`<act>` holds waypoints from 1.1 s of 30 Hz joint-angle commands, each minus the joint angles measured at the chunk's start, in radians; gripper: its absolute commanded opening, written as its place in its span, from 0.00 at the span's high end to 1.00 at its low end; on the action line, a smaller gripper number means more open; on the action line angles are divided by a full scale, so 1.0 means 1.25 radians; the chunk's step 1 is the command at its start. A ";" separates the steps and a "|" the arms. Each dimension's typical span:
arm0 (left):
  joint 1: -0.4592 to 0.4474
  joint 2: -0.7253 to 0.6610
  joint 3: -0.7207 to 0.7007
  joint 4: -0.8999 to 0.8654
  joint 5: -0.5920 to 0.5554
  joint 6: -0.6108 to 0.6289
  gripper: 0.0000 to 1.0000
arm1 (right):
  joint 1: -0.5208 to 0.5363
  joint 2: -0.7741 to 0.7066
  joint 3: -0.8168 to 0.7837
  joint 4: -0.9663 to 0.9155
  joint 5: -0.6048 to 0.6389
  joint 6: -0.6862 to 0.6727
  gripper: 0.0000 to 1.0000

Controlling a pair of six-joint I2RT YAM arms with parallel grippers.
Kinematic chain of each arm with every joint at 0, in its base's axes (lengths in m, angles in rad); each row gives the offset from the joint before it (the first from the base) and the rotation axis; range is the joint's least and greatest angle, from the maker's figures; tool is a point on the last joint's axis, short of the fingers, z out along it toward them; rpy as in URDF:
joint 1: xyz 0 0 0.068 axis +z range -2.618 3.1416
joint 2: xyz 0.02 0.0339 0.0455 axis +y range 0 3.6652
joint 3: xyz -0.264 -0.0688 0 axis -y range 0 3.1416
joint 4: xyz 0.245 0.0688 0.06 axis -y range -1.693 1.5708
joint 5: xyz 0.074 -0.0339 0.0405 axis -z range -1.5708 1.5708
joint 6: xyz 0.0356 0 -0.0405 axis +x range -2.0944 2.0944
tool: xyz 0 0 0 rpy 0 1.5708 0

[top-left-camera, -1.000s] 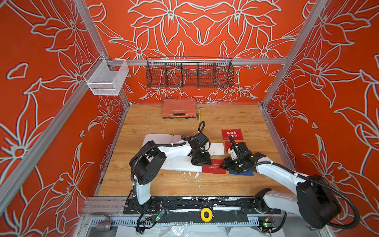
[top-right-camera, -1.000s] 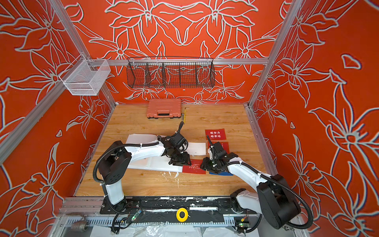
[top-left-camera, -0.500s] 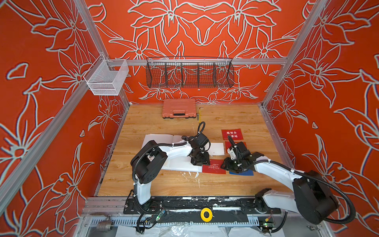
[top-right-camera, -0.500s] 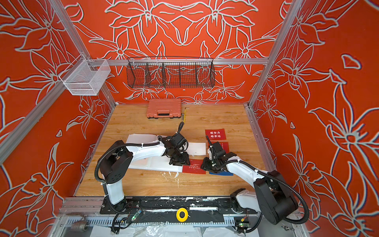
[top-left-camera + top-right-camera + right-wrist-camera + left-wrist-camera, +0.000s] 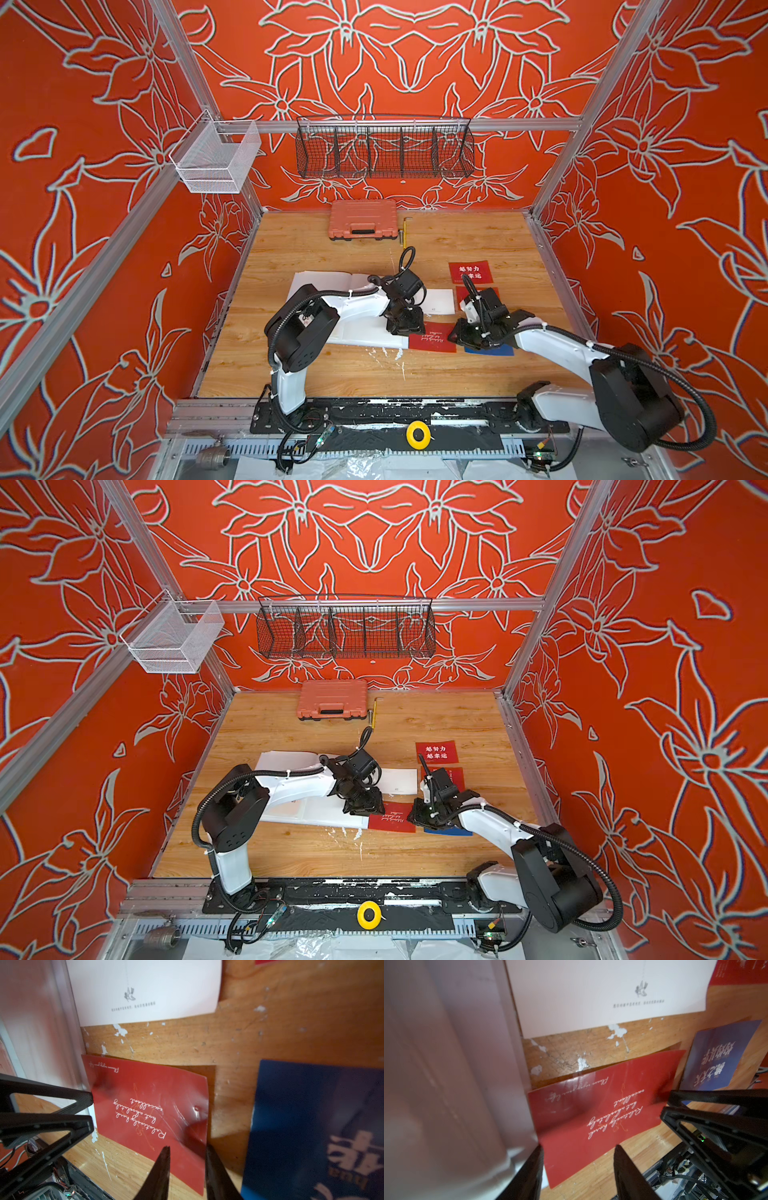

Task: Place the photos into the photo albums
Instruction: Pick up the photo at the center of the board.

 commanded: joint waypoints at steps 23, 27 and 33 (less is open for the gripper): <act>-0.004 0.045 -0.051 0.002 -0.007 -0.024 0.47 | -0.023 -0.155 -0.092 0.096 -0.088 0.082 0.71; -0.004 0.045 -0.047 -0.002 -0.004 -0.022 0.47 | -0.034 -0.172 -0.112 0.130 -0.114 0.104 0.71; -0.004 0.046 -0.043 -0.009 -0.008 -0.022 0.47 | -0.043 -0.197 -0.119 0.123 -0.112 0.107 0.76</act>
